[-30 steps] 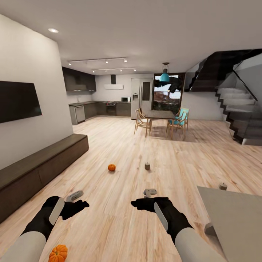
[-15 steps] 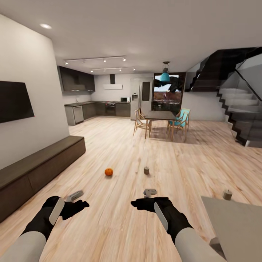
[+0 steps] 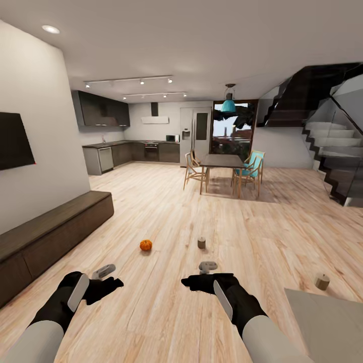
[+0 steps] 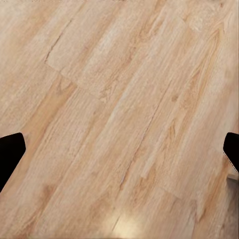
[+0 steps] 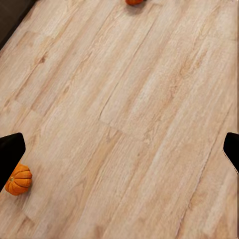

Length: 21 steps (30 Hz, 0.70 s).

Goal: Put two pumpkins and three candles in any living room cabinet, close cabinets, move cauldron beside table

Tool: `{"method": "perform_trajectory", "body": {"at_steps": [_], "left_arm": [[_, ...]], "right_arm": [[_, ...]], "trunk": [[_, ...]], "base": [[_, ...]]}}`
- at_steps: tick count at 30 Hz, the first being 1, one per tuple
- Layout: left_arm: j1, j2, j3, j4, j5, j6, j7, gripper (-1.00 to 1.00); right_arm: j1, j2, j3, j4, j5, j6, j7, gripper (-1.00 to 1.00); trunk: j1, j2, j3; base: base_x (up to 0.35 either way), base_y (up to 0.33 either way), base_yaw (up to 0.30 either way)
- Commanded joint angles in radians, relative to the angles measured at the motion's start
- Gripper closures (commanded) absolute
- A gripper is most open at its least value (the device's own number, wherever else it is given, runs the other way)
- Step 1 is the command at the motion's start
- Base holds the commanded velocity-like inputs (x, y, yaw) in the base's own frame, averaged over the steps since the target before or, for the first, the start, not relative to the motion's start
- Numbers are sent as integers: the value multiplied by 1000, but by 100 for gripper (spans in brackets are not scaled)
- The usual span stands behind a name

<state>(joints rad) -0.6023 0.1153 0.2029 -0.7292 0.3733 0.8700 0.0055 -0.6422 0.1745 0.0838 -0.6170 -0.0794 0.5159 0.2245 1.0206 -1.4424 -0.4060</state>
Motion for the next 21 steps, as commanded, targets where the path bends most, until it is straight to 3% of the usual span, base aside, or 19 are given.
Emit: {"method": "perform_trajectory", "body": {"at_steps": [1,21], "left_arm": [[-1,0,2,-1,3,5,1,-100],[-1,0,1,-1,3,4,1,-100]], "right_arm": [[-1,0,1,-1,-8,6,-2,-100],[-1,0,1,-1,-8,5,-2,-100]], "trunk": [[1,-1,-1],[1,-1,-1]], "base": [[341,-75,0],[341,-40,0]]}}
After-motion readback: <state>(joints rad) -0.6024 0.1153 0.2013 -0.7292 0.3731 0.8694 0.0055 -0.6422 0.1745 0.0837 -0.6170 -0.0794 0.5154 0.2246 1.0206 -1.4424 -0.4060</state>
